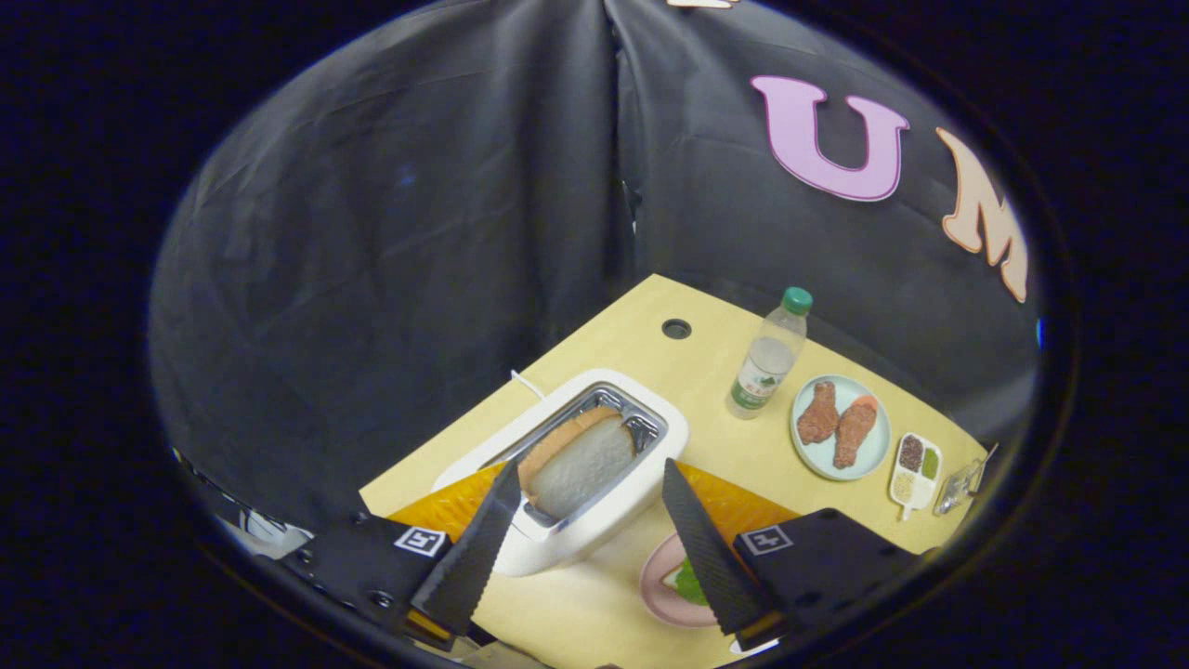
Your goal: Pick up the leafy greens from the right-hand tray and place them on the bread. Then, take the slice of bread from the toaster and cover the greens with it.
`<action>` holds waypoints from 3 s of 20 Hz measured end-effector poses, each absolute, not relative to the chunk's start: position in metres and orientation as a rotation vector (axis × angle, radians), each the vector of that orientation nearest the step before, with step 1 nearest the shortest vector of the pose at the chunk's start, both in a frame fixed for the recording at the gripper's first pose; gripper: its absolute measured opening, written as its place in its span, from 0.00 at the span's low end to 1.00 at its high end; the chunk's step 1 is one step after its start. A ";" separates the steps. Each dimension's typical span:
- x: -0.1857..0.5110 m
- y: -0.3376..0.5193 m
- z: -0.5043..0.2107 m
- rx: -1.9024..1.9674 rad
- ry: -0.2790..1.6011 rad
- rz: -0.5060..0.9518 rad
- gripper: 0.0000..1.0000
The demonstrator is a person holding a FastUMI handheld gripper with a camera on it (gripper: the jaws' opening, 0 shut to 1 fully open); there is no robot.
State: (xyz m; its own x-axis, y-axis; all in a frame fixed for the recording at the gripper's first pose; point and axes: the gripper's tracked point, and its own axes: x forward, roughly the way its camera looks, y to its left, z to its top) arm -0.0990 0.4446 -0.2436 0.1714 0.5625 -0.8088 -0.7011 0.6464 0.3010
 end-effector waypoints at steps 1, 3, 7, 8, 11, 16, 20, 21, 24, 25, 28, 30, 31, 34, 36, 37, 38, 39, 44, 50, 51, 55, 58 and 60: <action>-0.098 0.450 -0.246 -0.135 1.080 0.894 0.98; -0.098 0.461 -0.253 -0.089 1.103 0.882 0.98; -0.095 0.472 -0.271 -0.067 1.171 0.822 0.96; -0.095 0.472 -0.274 -0.074 1.186 0.809 0.95; -0.097 0.471 -0.285 -0.123 1.214 0.771 0.73; -0.093 0.458 -0.295 -0.155 1.250 0.724 0.37; -0.089 0.452 -0.288 -0.096 1.258 0.701 0.08; -0.085 0.454 -0.281 -0.072 1.240 0.702 0.08; -0.077 0.450 -0.258 -0.007 1.210 0.721 0.08; -0.073 0.448 -0.249 0.029 1.199 0.719 0.08; -0.063 0.434 -0.226 0.122 1.163 0.720 0.07; -0.056 0.423 -0.213 0.174 1.136 0.725 0.07; -0.054 0.415 -0.210 0.193 1.127 0.721 0.08; -0.045 0.390 -0.200 0.223 1.080 0.697 0.07; -0.040 0.369 -0.201 0.257 1.070 0.673 0.07; -0.038 0.359 -0.203 0.277 1.074 0.664 0.07; -0.037 0.350 -0.208 0.290 1.071 0.653 0.07; -0.036 0.340 -0.216 0.298 1.073 0.642 0.07; -0.051 0.300 -0.266 0.375 1.136 0.581 0.07; -0.067 0.274 -0.306 0.438 1.170 0.560 0.07; -0.068 0.270 -0.315 0.440 1.177 0.557 0.07; -0.079 0.250 -0.353 0.426 1.225 0.505 0.07; -0.086 0.230 -0.381 0.386 1.250 0.441 0.10; -0.085 0.221 -0.383 0.359 1.247 0.418 0.12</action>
